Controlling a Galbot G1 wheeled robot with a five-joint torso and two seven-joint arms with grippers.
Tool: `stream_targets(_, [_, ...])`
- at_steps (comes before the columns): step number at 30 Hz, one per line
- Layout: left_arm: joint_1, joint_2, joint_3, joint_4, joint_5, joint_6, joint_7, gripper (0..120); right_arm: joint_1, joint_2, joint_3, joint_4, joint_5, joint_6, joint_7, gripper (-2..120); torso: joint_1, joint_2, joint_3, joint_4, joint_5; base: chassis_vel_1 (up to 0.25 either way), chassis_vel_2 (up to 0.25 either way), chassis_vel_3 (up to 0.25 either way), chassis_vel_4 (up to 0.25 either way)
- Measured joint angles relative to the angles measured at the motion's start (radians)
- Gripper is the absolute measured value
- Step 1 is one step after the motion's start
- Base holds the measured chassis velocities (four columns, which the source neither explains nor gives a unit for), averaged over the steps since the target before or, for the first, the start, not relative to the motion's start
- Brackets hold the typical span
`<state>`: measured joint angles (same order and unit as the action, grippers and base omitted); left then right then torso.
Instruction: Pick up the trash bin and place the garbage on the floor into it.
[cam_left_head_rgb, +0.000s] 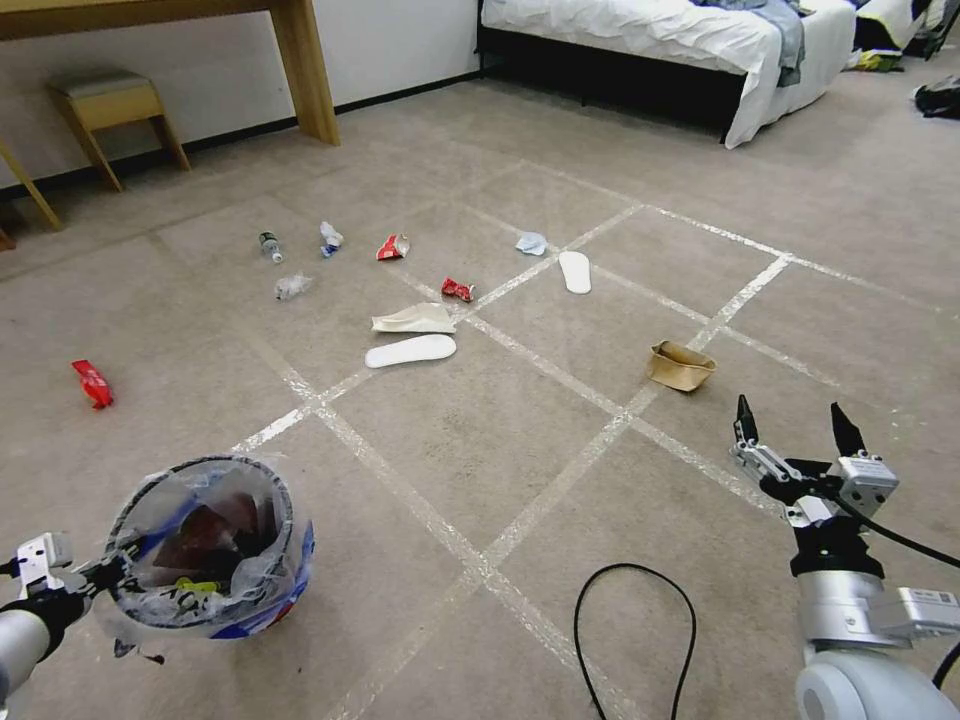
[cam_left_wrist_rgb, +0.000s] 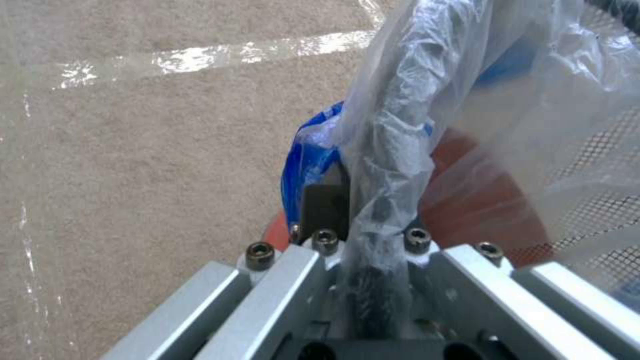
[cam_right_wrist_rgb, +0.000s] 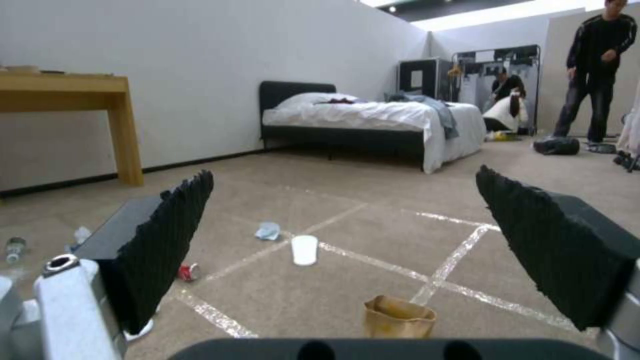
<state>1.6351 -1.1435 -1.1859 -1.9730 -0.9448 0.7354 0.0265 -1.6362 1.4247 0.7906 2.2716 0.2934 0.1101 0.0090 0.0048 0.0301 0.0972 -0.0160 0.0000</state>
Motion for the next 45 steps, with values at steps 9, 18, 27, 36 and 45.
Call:
stream_targets(9, [-0.014, 0.0, 0.002, 0.014, -0.028, 0.0, -0.01, 1, 0.01, -0.001, 0.002, -0.001, 0.003, 0.0, 0.0, 100, 0.0, 0.0, 0.0, 0.0, 0.0, 0.0, 0.0, 0.0, 0.0])
stream_targets(18, [-0.016, 0.004, 0.001, 0.015, -0.039, 0.0, -0.019, 1, 0.01, -0.003, 0.008, -0.006, 0.01, 0.002, 0.001, 100, 0.0, 0.0, 0.0, 0.0, 0.0001, 0.0, 0.0, 0.0, 0.0])
stream_targets(27, [-0.008, 0.001, -0.006, 0.015, -0.043, 0.0, -0.018, 1, 0.013, -0.002, 0.003, -0.009, 0.011, 0.003, 0.001, 100, 0.0, 0.0, 0.0, 0.0, 0.0, 0.0, 0.0, 0.0, 0.0])
stream_targets(36, [-0.002, -0.001, -0.011, 0.012, -0.043, 0.0, -0.017, 1, 0.007, -0.001, 0.003, -0.008, 0.01, 0.007, 0.002, 100, 0.0, 0.0, 0.0, 0.0, 0.0, 0.0, 0.0, 0.0, 0.0])
stream_targets(45, [0.009, -0.003, -0.023, 0.01, -0.045, 0.0, -0.01, 1, -0.004, 0.0, 0.005, 0.001, 0.007, 0.012, 0.002, 100, 0.0, 0.0, 0.0, 0.0, 0.0, 0.0, 0.0, 0.0, 0.0])
